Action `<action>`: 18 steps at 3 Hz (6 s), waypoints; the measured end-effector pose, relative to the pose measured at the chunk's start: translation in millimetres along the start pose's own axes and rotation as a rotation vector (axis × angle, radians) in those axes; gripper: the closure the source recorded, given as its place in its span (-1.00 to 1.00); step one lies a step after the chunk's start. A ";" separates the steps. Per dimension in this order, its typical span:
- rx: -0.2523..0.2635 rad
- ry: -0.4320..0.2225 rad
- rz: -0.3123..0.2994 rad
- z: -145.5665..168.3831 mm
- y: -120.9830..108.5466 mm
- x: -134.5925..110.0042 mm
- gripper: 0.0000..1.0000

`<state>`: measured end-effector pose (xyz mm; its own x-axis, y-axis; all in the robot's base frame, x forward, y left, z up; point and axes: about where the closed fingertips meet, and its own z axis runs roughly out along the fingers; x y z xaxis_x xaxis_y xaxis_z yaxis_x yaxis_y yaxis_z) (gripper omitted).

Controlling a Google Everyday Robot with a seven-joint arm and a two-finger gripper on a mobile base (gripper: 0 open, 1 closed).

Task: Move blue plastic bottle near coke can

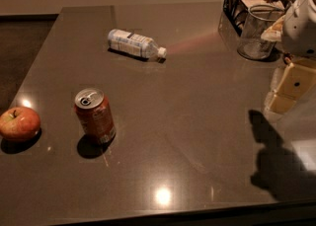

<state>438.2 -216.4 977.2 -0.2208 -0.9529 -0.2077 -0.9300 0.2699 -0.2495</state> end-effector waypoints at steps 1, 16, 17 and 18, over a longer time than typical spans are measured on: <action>0.000 0.000 0.000 0.0 0.0 0.0 -1.00; -0.149 -0.210 0.201 156.2 -131.7 -238.3 1.00; -0.186 -0.206 0.179 141.7 -92.0 -219.1 1.00; -0.227 -0.200 0.161 132.9 -56.2 -207.1 1.00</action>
Offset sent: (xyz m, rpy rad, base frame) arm 0.0162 0.0059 -0.0013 -0.0195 0.0541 0.0002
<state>575.3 -15.9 908.5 -0.3289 -0.8484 -0.4147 -0.9346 0.3555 0.0138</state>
